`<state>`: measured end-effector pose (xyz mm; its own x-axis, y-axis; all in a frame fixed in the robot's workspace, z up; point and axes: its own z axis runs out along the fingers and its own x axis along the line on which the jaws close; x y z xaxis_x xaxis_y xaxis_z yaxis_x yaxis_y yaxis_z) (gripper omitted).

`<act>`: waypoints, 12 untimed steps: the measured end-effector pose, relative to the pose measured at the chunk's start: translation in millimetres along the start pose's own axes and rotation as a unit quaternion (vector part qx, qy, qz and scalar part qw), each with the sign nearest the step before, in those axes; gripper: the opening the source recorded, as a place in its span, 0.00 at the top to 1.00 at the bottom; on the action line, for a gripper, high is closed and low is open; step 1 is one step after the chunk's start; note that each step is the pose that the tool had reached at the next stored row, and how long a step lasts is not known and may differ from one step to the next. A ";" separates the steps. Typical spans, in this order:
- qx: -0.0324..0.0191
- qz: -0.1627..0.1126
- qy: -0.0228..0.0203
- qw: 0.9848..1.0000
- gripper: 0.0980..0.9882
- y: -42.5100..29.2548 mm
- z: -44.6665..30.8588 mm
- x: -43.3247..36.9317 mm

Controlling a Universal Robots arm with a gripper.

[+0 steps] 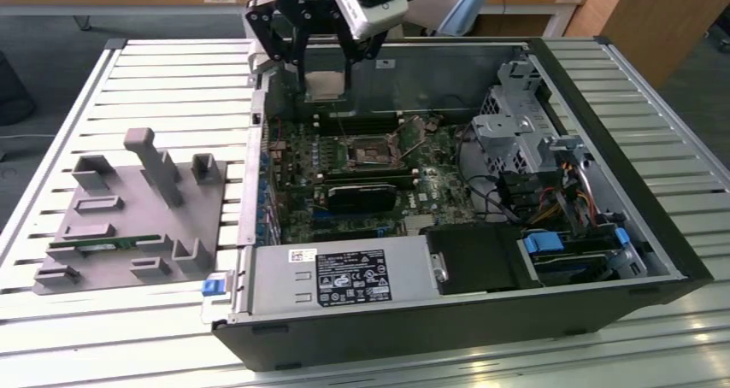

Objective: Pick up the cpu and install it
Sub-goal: 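Pick up the cpu and move it towards the insertion slot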

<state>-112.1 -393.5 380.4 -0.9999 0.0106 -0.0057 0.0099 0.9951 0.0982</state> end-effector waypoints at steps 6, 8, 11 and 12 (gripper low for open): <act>0.000 0.000 0.000 1.000 0.52 0.3 0.5 -9.6; 0.000 0.000 0.000 1.000 0.52 0.5 0.6 -12.2; 0.000 0.000 0.000 1.000 0.52 0.6 0.8 -15.1; 0.000 0.000 0.000 1.000 0.52 0.7 0.8 -16.0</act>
<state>-96.2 -392.9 379.8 -0.9999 0.0106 -0.0057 0.0099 0.9951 0.0982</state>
